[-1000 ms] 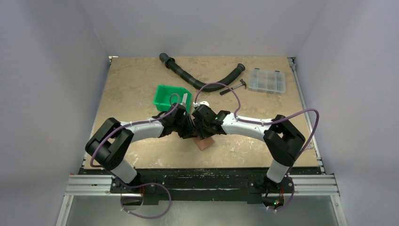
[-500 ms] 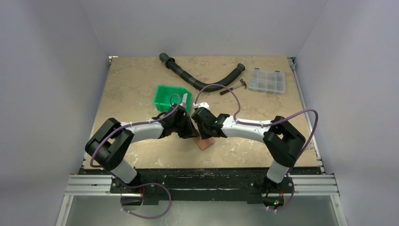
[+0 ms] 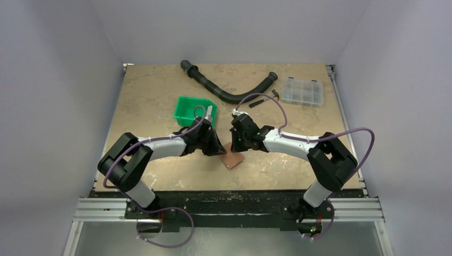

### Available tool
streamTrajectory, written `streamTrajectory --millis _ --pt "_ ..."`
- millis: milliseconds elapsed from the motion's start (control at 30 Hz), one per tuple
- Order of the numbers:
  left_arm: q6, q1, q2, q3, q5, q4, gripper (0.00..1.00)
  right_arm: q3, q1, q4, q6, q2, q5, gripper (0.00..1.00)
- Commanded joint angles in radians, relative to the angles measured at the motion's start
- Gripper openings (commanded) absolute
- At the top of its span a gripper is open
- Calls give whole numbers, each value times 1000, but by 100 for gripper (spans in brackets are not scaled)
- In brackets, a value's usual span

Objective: Put the credit cards into the card holder
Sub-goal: Open the card holder at the center of the board.

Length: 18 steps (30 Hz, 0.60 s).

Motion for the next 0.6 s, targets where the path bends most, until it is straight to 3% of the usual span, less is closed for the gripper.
streamTrajectory --millis 0,200,433,500,567 --pt "115 20 136 -78 -346 -189 19 -42 -77 33 -11 -50 15 7" --pt "123 20 143 -78 -327 -175 19 -5 -63 -19 -162 -46 133 19" --pt "125 20 128 -85 -330 -171 19 35 -64 -154 -158 -36 334 26" --pt "133 21 113 -88 -328 -164 20 21 -63 -134 -154 -47 274 29" --pt "157 20 103 -87 -297 -142 21 -12 -65 -53 -168 -60 102 33"
